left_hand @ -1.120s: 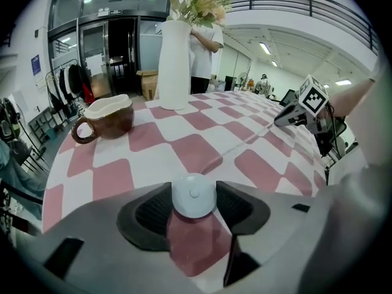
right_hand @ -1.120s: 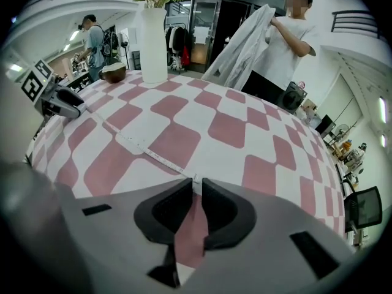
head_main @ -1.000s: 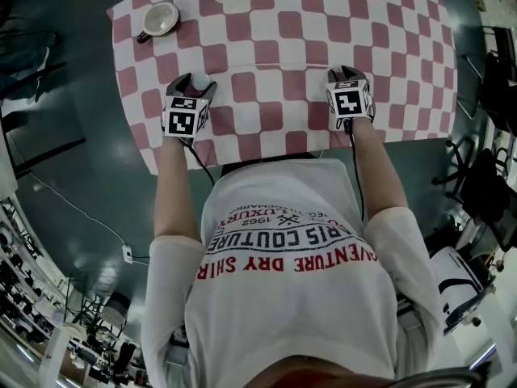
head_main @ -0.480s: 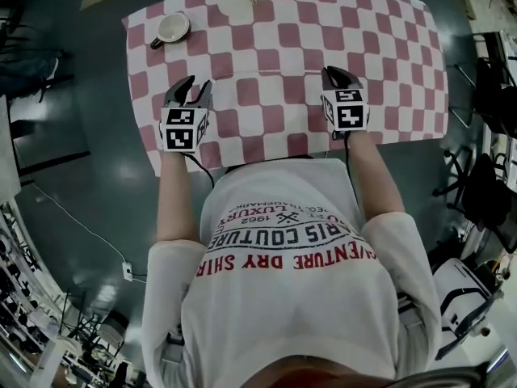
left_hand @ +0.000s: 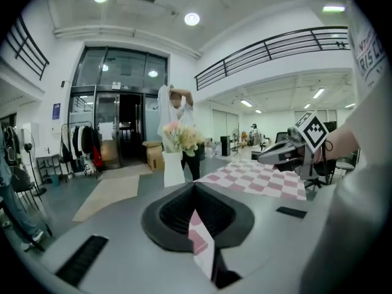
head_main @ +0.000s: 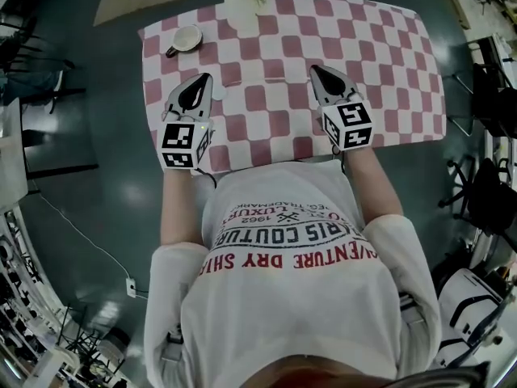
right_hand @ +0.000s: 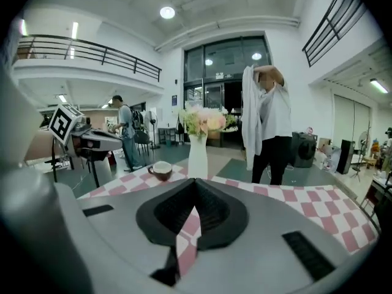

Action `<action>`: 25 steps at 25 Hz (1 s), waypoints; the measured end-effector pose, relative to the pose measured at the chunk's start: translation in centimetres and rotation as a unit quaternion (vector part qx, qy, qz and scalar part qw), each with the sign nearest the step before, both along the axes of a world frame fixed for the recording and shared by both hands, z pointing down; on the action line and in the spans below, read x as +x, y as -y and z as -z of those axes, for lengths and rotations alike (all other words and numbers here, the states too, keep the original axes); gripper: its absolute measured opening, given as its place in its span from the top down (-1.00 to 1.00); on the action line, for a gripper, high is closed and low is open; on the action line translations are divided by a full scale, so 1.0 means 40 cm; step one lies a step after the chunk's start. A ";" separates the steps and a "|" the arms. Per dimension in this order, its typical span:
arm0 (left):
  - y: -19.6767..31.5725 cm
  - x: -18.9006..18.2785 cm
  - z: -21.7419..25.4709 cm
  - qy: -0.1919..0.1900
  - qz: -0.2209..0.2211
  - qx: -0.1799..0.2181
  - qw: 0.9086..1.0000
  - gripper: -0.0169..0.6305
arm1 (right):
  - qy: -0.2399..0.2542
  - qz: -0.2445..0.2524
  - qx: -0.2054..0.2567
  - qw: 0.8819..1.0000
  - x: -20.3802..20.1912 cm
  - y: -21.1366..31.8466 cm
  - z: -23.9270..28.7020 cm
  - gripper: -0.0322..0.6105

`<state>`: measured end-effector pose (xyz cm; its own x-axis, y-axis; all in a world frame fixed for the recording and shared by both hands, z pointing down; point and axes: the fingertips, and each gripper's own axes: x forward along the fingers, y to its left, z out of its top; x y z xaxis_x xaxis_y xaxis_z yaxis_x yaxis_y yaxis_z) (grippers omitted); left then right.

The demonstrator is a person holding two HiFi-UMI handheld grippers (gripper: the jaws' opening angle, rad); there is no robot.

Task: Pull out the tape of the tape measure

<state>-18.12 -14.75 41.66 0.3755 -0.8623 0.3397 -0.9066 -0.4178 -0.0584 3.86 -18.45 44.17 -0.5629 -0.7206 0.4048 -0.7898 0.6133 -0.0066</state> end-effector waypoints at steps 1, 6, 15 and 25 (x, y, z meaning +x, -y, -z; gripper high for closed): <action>-0.004 0.004 0.032 -0.003 -0.003 0.016 1.000 0.90 | 0.010 0.001 0.013 1.000 -0.006 -0.003 0.026 0.81; -0.026 0.005 0.136 -0.011 -0.009 0.066 0.998 0.90 | 0.047 0.004 0.077 0.996 -0.033 -0.015 0.135 0.81; -0.043 -0.006 0.199 -0.022 -0.006 0.094 0.995 0.90 | 0.053 0.012 0.108 0.993 -0.048 -0.034 0.188 0.81; -0.043 -0.017 0.201 -0.025 0.002 0.099 0.995 0.90 | 0.038 0.004 0.110 0.993 -0.047 -0.041 0.190 0.81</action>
